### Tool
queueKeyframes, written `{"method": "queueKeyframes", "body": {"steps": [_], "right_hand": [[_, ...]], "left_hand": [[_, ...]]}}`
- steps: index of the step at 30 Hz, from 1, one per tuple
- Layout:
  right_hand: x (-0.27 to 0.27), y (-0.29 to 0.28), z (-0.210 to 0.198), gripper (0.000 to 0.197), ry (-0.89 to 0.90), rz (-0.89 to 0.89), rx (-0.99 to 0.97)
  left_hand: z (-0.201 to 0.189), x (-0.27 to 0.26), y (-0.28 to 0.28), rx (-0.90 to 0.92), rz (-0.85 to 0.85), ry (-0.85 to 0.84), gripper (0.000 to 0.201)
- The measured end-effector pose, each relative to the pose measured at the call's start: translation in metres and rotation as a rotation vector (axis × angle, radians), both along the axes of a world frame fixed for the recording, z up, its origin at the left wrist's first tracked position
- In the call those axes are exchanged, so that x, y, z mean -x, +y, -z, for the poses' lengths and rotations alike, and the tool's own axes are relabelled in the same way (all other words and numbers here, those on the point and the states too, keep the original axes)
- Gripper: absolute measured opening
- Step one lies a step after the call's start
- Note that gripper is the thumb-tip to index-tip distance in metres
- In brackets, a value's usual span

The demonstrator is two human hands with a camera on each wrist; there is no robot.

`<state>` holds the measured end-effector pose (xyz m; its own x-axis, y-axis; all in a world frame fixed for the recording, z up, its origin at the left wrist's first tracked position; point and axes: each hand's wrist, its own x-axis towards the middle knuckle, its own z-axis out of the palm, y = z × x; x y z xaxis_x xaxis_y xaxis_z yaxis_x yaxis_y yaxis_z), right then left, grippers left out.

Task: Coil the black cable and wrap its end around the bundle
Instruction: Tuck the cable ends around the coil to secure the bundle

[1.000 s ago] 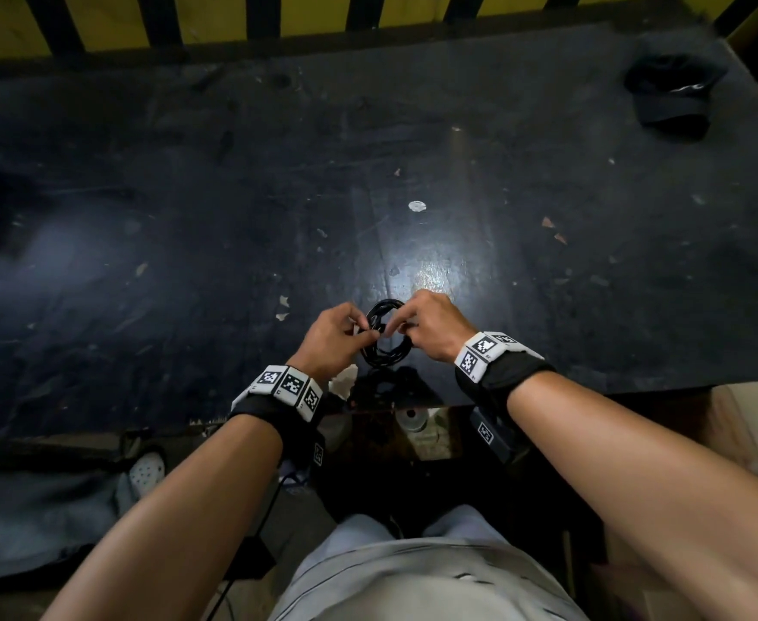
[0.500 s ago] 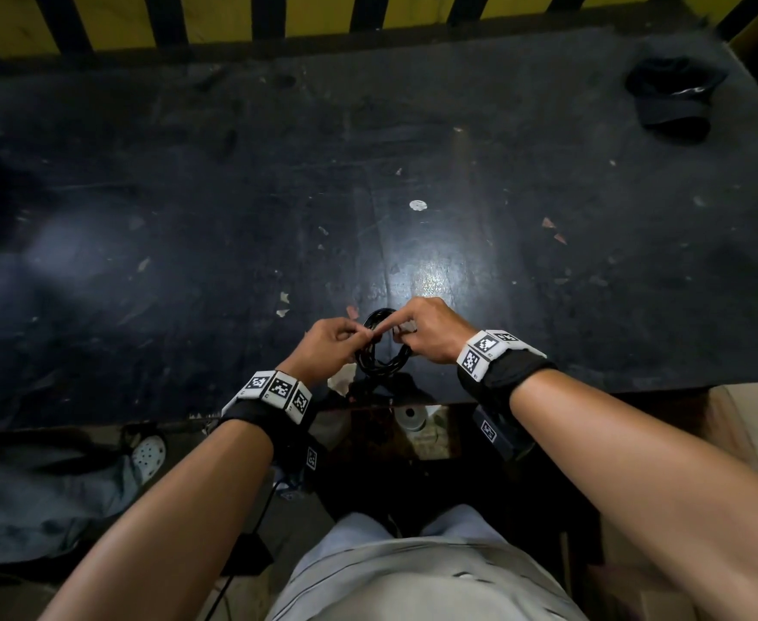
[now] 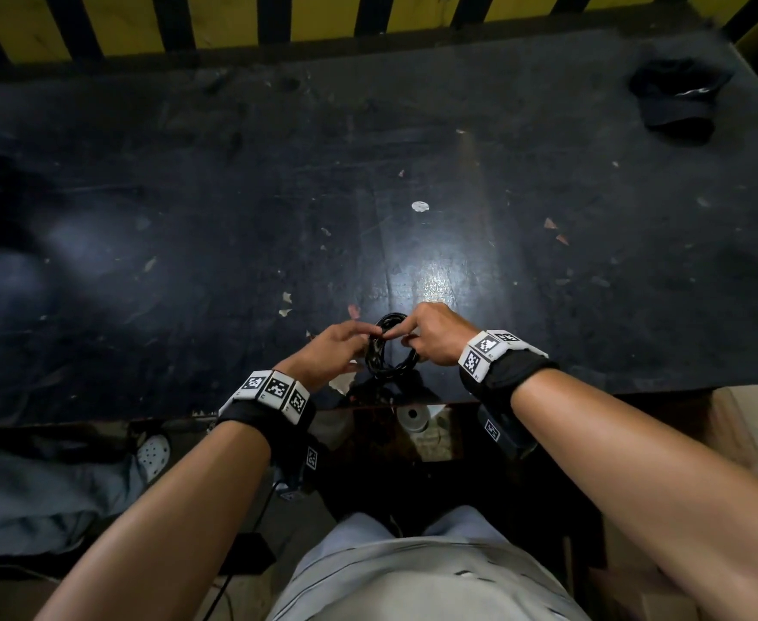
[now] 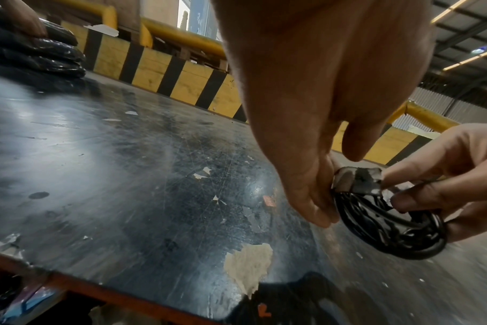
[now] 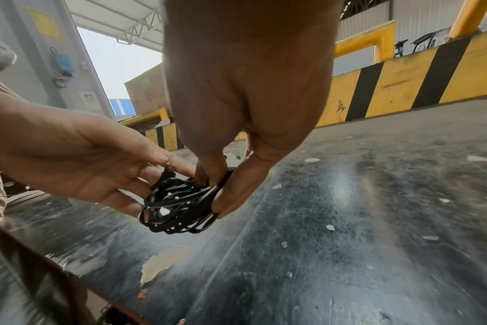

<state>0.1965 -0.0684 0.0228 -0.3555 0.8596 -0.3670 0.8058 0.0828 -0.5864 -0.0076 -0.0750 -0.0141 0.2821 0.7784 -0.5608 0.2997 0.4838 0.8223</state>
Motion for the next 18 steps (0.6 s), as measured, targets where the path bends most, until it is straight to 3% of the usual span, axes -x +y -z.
{"method": "queueKeyframes", "body": {"steps": [3,8,12,18], "right_hand": [[0.003,-0.001,0.002,0.037,-0.002,-0.011,0.016],[0.005,-0.002,0.002,0.037,-0.007,-0.028,0.035],[0.006,-0.003,0.004,0.042,-0.014,-0.041,0.046],[0.007,-0.003,0.006,0.037,0.012,-0.032,0.048]], "left_hand": [[0.005,0.000,-0.004,-0.036,-0.021,-0.003,0.016],[0.009,0.000,-0.007,0.000,-0.099,-0.004,0.032],[0.011,0.002,-0.005,-0.001,-0.057,0.080,0.045],[0.016,-0.005,-0.005,-0.078,-0.088,0.169,0.048]]}}
